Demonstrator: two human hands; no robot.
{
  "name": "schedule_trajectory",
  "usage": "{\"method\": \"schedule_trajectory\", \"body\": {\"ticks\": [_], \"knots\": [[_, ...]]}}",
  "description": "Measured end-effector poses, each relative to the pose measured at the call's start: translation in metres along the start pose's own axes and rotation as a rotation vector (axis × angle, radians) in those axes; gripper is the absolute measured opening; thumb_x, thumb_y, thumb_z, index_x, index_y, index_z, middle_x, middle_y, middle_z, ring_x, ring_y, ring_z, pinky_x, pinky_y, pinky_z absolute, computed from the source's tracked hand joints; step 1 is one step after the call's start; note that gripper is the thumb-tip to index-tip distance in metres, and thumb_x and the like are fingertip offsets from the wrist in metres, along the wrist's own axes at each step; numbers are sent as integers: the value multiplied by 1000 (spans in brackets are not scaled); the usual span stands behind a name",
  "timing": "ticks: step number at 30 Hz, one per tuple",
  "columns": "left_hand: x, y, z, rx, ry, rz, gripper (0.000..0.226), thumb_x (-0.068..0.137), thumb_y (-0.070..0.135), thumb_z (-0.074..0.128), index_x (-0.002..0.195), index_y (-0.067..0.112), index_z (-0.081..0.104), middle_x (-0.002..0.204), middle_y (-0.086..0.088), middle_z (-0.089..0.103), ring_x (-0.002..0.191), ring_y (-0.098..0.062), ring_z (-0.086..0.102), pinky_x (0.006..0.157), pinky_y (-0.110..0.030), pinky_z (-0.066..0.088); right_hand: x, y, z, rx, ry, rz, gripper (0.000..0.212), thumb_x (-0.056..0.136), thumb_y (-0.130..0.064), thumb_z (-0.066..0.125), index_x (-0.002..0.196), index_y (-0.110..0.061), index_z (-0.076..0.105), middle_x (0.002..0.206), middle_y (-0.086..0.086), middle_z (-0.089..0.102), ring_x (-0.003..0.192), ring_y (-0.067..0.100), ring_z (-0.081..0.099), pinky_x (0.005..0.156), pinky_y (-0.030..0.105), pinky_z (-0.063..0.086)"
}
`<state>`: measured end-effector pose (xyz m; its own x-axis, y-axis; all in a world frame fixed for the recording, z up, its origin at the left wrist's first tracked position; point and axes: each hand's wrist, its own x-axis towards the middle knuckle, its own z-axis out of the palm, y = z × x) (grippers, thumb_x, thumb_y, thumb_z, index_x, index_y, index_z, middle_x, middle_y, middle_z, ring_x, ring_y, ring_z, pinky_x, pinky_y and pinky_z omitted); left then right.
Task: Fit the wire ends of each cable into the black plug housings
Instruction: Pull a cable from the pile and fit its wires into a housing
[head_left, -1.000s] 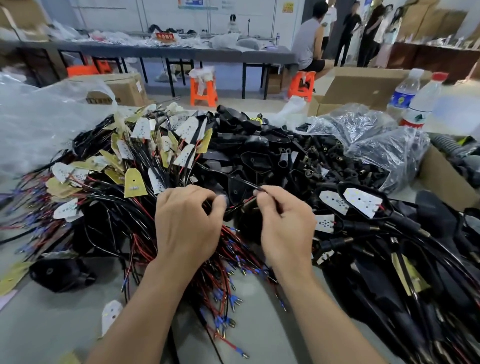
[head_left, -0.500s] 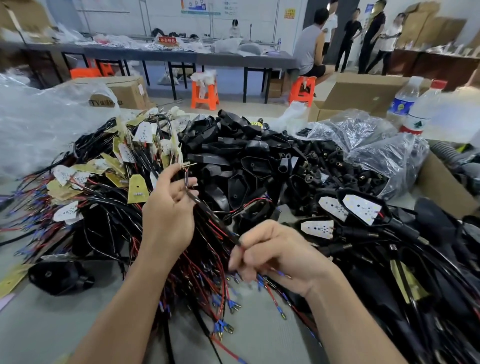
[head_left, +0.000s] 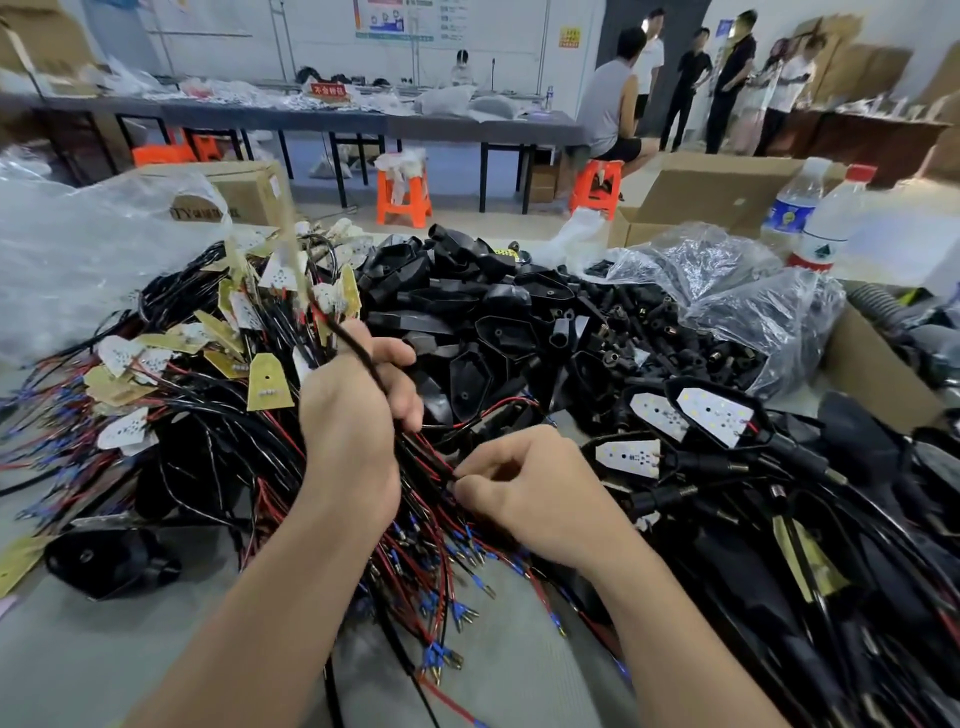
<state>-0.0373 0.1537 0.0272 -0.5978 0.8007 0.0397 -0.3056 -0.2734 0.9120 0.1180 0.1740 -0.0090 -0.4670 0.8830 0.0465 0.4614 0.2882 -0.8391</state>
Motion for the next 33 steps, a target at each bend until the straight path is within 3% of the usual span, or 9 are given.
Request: {"method": "schedule_trajectory", "body": {"ticks": [3, 7, 11, 17, 21, 27, 29, 31, 33], "knots": [[11, 2, 18, -70, -60, -108, 42, 112, 30, 44, 72, 18, 51, 52, 7, 45, 35, -8, 26, 37, -23, 22, -3, -6, 6, 65, -104, -70, 9, 80, -27, 81, 88, -28, 78, 68, -8, 71, 57, 2, 58, 59, 17, 45], [18, -4, 35, 49, -234, -259, 31, 109, 22, 49, 85, 9, 64, 49, 3, 51, 43, -12, 45, 41, -21, 36, -1, -10, 5, 404, -93, -94, 21, 91, -6, 68, 71, -15, 70, 56, 9, 57, 44, 15, 35, 43, 23, 27], [24, -22, 26, 678, -288, 33, 24, 91, 0, 63, 88, 21, 75, 70, 3, 73, 61, -11, 63, 61, -23, 50, 6, -6, -15, 715, 208, -156, 29, 95, 4, 59, 78, -15, 72, 57, 7, 57, 39, 7, 36, 40, 16, 28], [2, -51, 19, 1463, -483, 297, 22, 87, 42, 70, 109, 44, 73, 90, 18, 72, 94, -12, 66, 74, -28, 42, 11, 4, -28, 764, 415, -218, 34, 99, -1, 52, 78, -20, 71, 62, 8, 63, 38, 13, 40, 42, 19, 34], [4, -46, 20, 1277, -419, 261, 16, 88, 24, 71, 96, 35, 78, 72, 16, 66, 87, -14, 67, 71, -26, 44, 10, 4, -25, 749, 398, -178, 30, 101, -2, 48, 81, -17, 65, 59, 9, 63, 35, 14, 38, 38, 19, 31], [5, -28, -8, 893, -295, 416, 32, 91, 13, 70, 76, 41, 68, 105, 29, 63, 95, 13, 57, 80, -1, 36, 9, 7, -22, 625, 380, -44, 23, 95, -12, 53, 83, -21, 70, 54, 6, 60, 37, 10, 40, 37, 20, 32], [6, -26, -18, 764, -379, 289, 31, 91, 9, 67, 77, 37, 69, 120, 27, 62, 105, 2, 62, 97, -19, 48, 10, 7, -19, 604, 389, -1, 25, 98, -10, 54, 92, -24, 72, 55, 5, 62, 42, 11, 46, 39, 22, 36], [5, -27, -26, 614, -477, 174, 21, 88, 12, 62, 76, 28, 66, 119, 17, 69, 107, -10, 68, 94, -38, 59, 10, 8, -18, 572, 389, 28, 25, 99, -10, 54, 103, -27, 72, 57, 5, 64, 49, 14, 51, 42, 23, 40], [3, -29, -31, 505, -490, 185, 18, 88, 14, 56, 78, 26, 66, 116, 12, 73, 109, -12, 70, 91, -32, 60, 9, 8, -20, 553, 309, 36, 25, 101, -11, 54, 105, -25, 74, 60, 6, 65, 51, 16, 53, 44, 24, 42]]}}
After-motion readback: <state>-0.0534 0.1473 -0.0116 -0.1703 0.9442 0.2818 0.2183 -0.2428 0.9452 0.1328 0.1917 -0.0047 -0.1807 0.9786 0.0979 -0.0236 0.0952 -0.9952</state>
